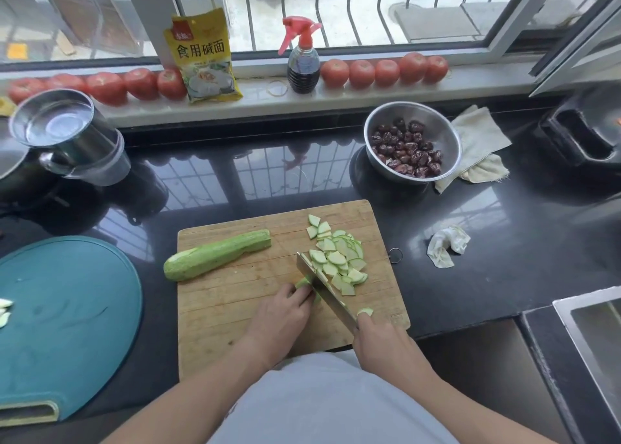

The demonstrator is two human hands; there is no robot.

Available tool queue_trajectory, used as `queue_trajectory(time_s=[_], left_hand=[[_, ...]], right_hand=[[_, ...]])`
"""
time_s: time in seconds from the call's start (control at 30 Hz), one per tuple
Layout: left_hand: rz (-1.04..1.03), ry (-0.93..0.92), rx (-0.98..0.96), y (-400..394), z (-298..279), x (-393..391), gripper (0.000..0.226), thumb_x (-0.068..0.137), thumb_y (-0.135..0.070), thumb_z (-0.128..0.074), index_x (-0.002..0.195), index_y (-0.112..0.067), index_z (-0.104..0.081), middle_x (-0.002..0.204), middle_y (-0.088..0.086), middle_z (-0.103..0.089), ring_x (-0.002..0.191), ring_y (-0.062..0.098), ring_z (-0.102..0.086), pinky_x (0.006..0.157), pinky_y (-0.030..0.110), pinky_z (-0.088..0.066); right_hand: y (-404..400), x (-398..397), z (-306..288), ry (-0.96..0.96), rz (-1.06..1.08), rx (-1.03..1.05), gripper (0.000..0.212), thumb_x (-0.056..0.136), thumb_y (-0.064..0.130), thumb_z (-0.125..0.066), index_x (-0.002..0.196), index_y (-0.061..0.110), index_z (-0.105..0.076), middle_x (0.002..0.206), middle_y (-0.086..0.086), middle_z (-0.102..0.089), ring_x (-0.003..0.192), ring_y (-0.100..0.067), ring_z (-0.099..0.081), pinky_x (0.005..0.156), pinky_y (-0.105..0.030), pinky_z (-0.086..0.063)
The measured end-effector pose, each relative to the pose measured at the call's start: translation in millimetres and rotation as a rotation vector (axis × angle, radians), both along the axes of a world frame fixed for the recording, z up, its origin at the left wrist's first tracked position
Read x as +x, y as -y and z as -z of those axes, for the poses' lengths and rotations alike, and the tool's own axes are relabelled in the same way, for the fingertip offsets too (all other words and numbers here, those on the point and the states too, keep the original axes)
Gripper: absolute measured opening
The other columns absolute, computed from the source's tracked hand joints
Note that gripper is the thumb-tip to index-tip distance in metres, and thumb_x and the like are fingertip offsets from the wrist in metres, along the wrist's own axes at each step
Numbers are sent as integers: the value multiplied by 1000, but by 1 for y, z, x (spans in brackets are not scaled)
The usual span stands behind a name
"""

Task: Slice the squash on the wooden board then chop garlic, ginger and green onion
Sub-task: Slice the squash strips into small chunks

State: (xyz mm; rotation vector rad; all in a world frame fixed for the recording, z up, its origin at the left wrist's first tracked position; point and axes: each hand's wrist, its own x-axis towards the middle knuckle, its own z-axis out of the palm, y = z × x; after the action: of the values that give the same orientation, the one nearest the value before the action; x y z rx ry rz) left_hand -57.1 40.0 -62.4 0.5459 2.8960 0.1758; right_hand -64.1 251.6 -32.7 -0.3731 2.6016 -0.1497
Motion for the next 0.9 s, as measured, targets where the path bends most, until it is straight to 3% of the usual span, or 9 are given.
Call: queue_trajectory(time_s=[0.17,0.3,0.37,0.5,0.67,0.73,0.9], left_hand=[[-6,86,7,3,1,1,62,67,1,-74,128,-10,-66,123,-1,-64,98,21,-63,51,28,-56],[-17,116,32,4,5,-1,62,77,2,-67,137,-11,-59,132,-1,-59,104,23,-59,59,29,-59],[-8,121,47,4,7,-1,61,83,1,-63,141,-12,-54,138,-1,-55,107,24,-57,67,31,-60],[-3,86,52,8,5,0,51,79,0,-70,128,-10,-63,127,1,-61,106,23,-60,62,29,-59],[8,72,22,7,9,1,46,78,3,-69,123,-8,-67,122,3,-64,105,23,-62,59,32,-60],[10,68,18,7,10,1,49,76,1,-71,123,-10,-67,122,1,-64,103,22,-63,59,31,-59],[12,71,22,7,11,0,53,77,3,-64,129,-10,-64,125,2,-63,104,23,-61,63,32,-60]], right_hand=[[5,3,4,7,22,27,16,91,17,-35,78,23,-28,61,4,-36,52,-19,-30,43,-32,-13],[21,-5,18,42,-20,12,13,88,8,-37,84,19,-33,74,-5,-59,70,-32,-60,52,-34,-28],[30,-10,24,44,11,-29,11,91,12,-39,87,20,-33,80,-7,-63,77,-35,-63,57,-36,-32],[25,-9,24,10,107,-146,12,96,25,-40,86,25,-32,69,-2,-55,72,-36,-57,56,-38,-31],[9,-1,11,-18,59,-152,18,98,26,-41,84,19,-33,61,5,-35,68,-33,-53,54,-37,-29],[10,0,9,4,37,-130,14,98,25,-41,87,18,-33,63,3,-40,69,-33,-49,55,-37,-30],[16,1,4,20,-4,-43,10,99,25,-37,92,19,-32,84,-7,-64,82,-33,-61,60,-35,-32]])
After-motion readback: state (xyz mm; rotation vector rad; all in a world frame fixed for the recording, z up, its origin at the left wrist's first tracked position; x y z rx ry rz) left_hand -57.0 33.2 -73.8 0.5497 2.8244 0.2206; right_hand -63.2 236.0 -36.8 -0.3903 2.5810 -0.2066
